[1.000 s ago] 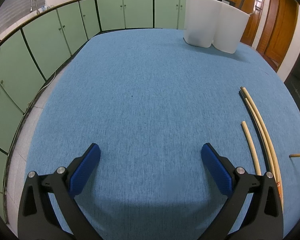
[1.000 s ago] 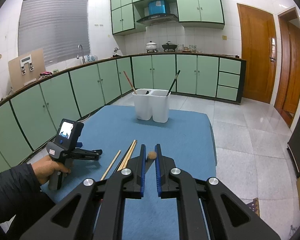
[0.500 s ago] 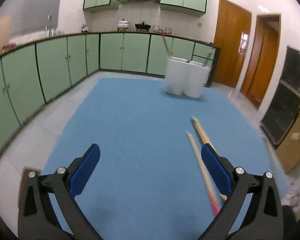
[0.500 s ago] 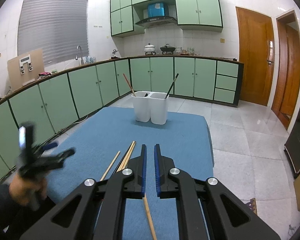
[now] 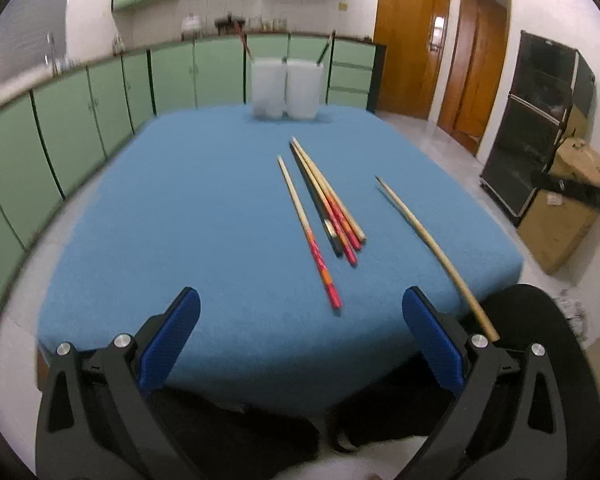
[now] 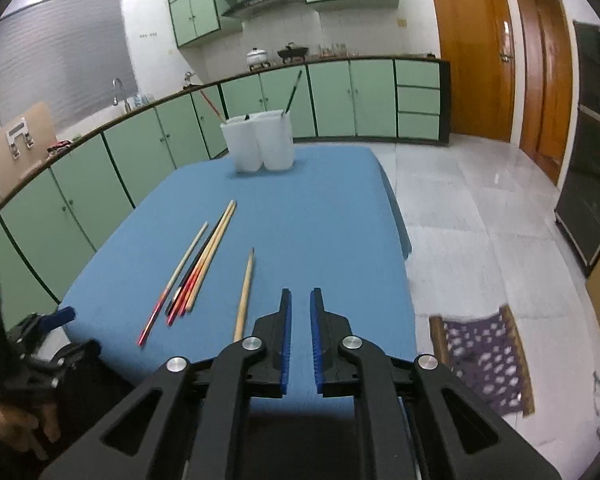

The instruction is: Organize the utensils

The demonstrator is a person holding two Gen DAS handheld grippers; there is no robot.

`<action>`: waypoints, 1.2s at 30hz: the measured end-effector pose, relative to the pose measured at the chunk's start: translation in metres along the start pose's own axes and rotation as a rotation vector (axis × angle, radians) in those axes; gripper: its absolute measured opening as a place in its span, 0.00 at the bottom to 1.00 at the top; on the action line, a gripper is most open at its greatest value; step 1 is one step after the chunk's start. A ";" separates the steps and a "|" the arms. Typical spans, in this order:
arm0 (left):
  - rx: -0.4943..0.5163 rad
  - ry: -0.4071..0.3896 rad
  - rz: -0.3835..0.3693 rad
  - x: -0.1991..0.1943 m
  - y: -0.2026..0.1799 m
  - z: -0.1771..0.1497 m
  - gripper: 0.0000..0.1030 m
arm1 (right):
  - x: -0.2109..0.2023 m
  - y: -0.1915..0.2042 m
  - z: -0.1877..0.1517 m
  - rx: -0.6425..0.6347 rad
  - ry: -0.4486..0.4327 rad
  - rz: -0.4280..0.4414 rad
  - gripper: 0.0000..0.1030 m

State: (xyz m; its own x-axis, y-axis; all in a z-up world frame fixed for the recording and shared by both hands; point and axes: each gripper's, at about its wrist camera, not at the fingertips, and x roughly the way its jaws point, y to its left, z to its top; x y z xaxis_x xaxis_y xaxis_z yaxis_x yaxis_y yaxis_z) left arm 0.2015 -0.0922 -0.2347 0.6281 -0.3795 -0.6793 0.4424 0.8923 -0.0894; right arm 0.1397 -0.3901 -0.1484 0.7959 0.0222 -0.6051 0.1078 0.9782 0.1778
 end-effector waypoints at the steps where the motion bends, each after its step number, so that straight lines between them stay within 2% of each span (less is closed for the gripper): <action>1: -0.014 0.005 -0.007 -0.004 0.002 0.001 0.95 | -0.004 0.002 -0.003 -0.006 -0.005 -0.001 0.10; 5: -0.007 -0.055 0.001 -0.033 0.004 0.003 0.95 | -0.025 0.004 -0.011 -0.007 -0.028 -0.022 0.22; 8: -0.001 -0.086 0.004 -0.050 0.005 0.002 0.95 | -0.031 0.013 -0.014 -0.016 -0.027 -0.016 0.24; 11: 0.002 -0.083 0.008 -0.060 0.007 -0.001 0.95 | -0.039 0.026 -0.018 -0.034 -0.029 0.004 0.28; 13: -0.007 -0.068 -0.017 -0.065 0.010 -0.002 0.95 | -0.044 0.038 -0.024 -0.071 0.003 0.039 0.34; 17: 0.028 -0.086 -0.025 -0.073 0.004 -0.006 0.95 | -0.037 0.061 -0.043 -0.182 0.136 0.115 0.35; 20: 0.022 -0.109 -0.006 -0.075 0.003 -0.009 0.95 | -0.012 0.070 -0.065 -0.177 0.285 0.200 0.31; 22: 0.002 -0.129 -0.011 -0.076 0.003 -0.010 0.95 | 0.004 0.074 -0.078 -0.154 0.336 0.224 0.31; 25: 0.012 -0.144 0.001 -0.073 0.000 -0.010 0.95 | 0.024 0.082 -0.088 -0.147 0.348 0.236 0.31; 28: 0.020 -0.114 -0.002 -0.063 0.000 -0.009 0.95 | 0.044 0.091 -0.093 -0.145 0.369 0.244 0.31; 29: 0.020 -0.105 -0.005 -0.060 0.000 -0.010 0.95 | 0.050 0.095 -0.094 -0.156 0.377 0.232 0.23; 30: 0.019 -0.100 -0.002 -0.057 0.000 -0.011 0.95 | 0.057 0.096 -0.095 -0.165 0.392 0.223 0.07; 32: 0.012 -0.083 -0.006 -0.049 0.001 -0.012 0.95 | 0.061 0.091 -0.091 -0.148 0.386 0.200 0.00; 36: 0.020 -0.064 -0.005 -0.028 -0.003 -0.011 0.95 | 0.060 0.081 -0.071 -0.133 0.326 0.168 0.00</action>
State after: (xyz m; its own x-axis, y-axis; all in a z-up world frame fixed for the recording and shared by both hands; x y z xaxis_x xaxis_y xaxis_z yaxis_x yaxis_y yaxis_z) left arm 0.1751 -0.0814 -0.2234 0.6652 -0.3991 -0.6310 0.4577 0.8857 -0.0776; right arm 0.1537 -0.2953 -0.2251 0.5626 0.2276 -0.7948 -0.1032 0.9732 0.2056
